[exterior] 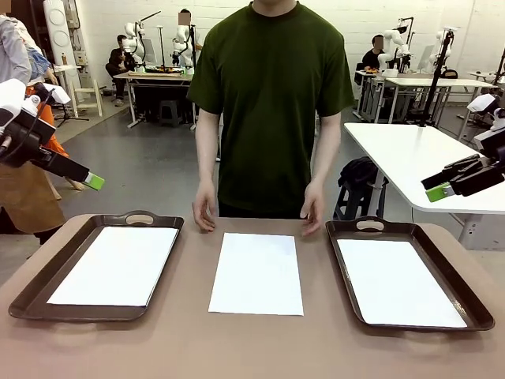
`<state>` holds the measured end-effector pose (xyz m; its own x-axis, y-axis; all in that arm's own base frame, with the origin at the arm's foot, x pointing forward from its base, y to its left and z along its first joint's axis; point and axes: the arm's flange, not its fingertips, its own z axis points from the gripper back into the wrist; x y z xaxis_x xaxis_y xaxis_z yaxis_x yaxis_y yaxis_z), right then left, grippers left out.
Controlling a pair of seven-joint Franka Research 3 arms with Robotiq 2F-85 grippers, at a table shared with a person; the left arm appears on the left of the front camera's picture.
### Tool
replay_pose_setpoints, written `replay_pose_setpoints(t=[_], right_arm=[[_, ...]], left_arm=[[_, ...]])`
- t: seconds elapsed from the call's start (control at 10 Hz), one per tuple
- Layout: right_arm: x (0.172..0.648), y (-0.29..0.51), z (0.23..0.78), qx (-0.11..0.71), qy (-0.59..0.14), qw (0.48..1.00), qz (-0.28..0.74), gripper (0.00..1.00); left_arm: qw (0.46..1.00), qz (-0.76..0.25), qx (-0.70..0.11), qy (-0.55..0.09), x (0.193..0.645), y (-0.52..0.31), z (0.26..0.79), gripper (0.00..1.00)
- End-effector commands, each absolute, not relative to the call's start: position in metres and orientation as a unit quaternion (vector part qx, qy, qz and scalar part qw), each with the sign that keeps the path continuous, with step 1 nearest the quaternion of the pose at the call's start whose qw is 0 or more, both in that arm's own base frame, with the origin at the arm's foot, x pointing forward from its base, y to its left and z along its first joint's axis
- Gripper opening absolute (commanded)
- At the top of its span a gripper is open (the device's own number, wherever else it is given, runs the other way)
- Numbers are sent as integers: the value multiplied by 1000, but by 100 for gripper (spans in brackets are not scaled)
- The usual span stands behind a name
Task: Sort the A4 documents.
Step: Receive the A4 Paper.
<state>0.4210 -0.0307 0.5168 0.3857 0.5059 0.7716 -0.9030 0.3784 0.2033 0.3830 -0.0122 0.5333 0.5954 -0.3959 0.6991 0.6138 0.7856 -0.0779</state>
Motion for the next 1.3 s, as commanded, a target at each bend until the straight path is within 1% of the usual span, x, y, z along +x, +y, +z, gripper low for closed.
replay_pose_setpoints(t=[0.0, 1.2], right_arm=[[421, -30, 516, 324, -322, 762, 460, 100], [421, -30, 516, 324, -322, 762, 460, 100]], left_arm=[[876, -296, -156, -348, 382, -12, 531, 100], [876, -296, -156, -348, 382, -12, 531, 100]])
